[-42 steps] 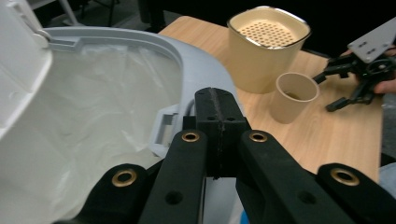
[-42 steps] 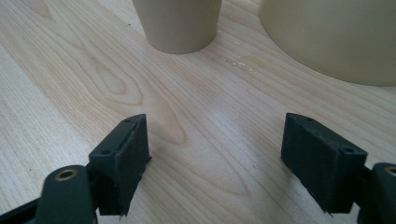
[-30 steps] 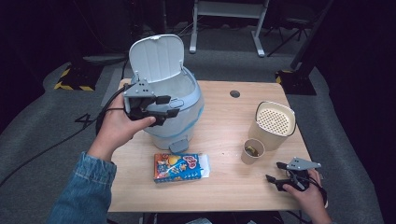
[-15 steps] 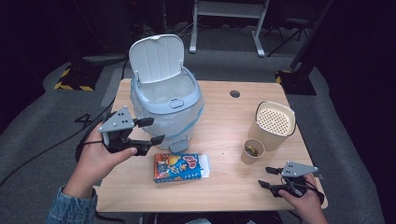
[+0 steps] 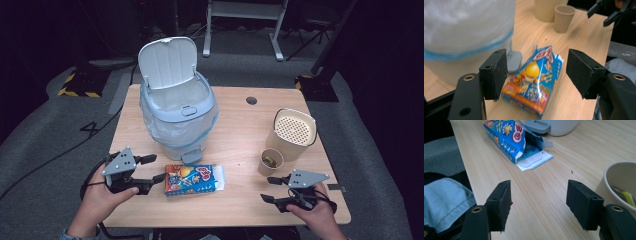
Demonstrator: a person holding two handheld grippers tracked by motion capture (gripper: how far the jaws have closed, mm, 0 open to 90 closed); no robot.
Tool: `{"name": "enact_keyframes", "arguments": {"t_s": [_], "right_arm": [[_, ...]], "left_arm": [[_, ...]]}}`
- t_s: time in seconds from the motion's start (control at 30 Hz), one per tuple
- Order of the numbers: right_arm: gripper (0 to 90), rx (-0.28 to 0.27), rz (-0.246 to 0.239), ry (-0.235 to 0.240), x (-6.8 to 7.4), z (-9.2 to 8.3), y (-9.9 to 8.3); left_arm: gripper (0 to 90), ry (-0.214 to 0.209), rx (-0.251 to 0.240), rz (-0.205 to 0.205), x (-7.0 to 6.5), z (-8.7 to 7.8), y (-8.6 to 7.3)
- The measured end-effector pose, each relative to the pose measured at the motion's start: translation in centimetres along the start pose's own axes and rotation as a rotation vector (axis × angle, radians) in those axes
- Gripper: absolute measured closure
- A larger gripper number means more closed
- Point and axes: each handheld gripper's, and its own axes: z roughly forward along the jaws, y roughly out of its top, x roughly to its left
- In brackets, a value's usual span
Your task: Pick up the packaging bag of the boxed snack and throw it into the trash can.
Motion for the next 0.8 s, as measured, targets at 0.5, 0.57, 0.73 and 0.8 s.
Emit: {"name": "enact_keyframes", "arguments": {"t_s": [0.5, 0.57, 0.73, 0.8], "right_arm": [[37.3, 0.026, -0.006, 0.036, -0.1, 4.4, 4.6], [39.2, 0.037, 0.001, 0.049, -0.1, 5.4, 5.1], [42.6, 0.062, -0.023, 0.069, 0.0, 7.9, 6.3], [44.2, 0.069, -0.033, 0.080, 0.1, 8.9, 6.8]], "left_arm": [[35.8, 0.058, 0.164, -0.120, 1.8, 2.1, -7.8], [35.8, 0.061, 0.192, -0.134, 2.3, 2.7, -8.9], [34.8, 0.080, 0.238, -0.112, 2.7, 4.0, -9.9], [34.4, 0.082, 0.244, -0.105, 2.8, 4.2, -10.0]]}}
